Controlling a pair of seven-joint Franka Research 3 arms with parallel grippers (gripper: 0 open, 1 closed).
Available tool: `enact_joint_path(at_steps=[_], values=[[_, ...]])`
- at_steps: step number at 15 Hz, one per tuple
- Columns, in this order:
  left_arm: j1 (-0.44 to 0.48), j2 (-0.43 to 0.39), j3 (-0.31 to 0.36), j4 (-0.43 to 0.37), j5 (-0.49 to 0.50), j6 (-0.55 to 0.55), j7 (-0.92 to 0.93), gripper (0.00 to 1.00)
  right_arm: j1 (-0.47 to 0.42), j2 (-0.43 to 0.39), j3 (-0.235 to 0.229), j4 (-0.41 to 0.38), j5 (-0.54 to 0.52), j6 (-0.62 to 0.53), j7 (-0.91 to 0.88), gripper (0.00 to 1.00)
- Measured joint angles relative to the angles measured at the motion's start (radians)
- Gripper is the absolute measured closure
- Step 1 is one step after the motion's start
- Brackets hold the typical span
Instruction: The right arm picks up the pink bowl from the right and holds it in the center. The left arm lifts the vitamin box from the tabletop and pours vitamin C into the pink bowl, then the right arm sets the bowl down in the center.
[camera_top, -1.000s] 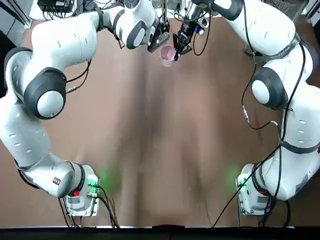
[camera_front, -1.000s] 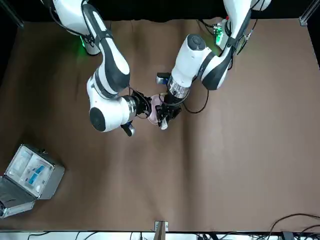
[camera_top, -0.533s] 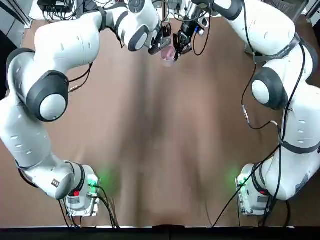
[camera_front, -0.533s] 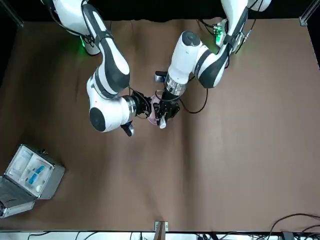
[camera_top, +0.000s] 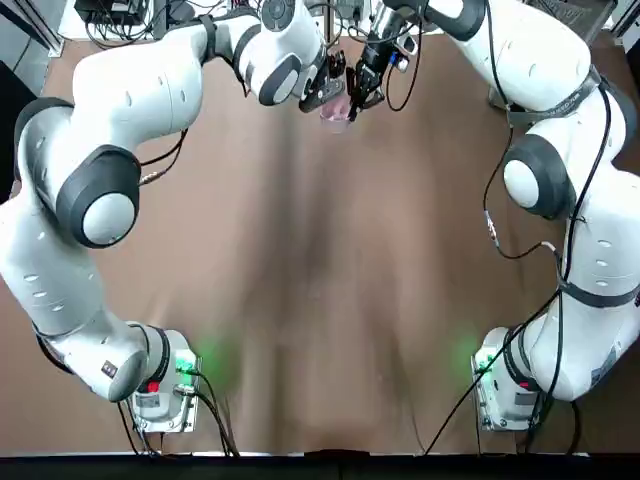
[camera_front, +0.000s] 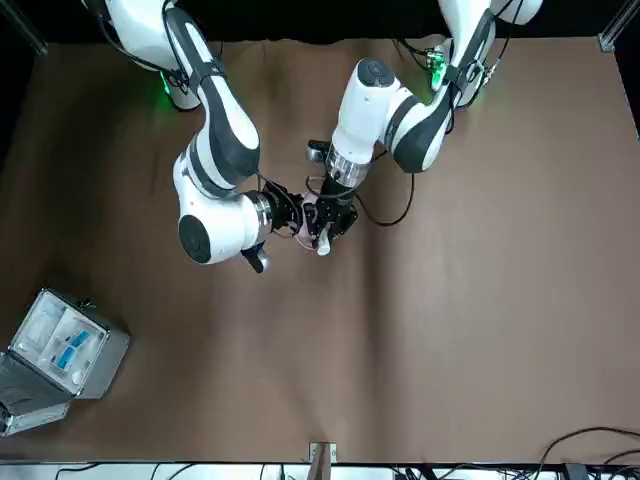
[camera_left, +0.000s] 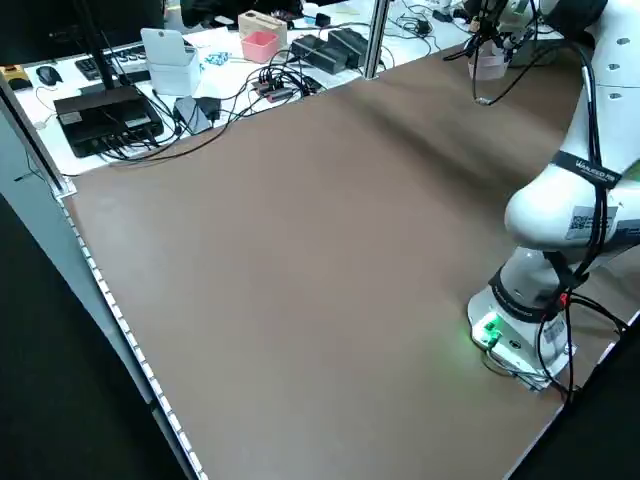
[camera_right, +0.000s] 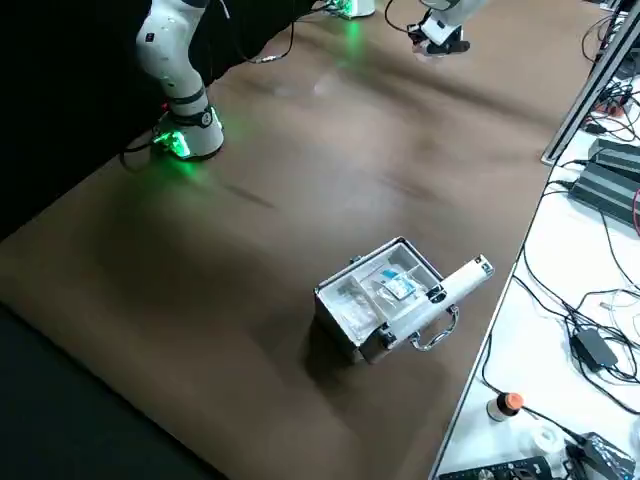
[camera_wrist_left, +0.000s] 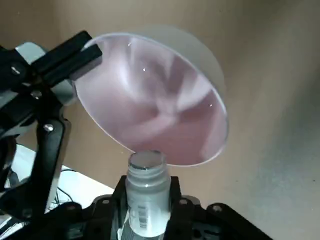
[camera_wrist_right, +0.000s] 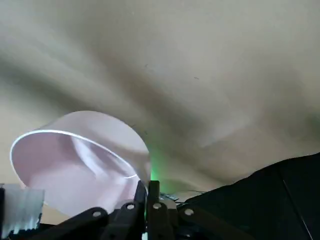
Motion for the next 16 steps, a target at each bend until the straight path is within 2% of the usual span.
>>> enact_joint_path(at_steps=[2,6,16], values=[[-0.023,-0.002,0.021,0.000,0.002,0.000,0.000,0.64,0.000,0.000,-0.001,0.000,0.000,-0.003,0.000,0.97],[-0.106,-0.003,0.109,0.000,0.033,0.000,0.000,0.64,0.000,0.000,-0.001,0.000,0.000,-0.012,0.001,0.97],[-0.121,-0.003,0.133,0.004,0.041,0.005,0.000,0.64,-0.003,0.000,-0.005,0.002,0.000,-0.051,0.001,0.97]])
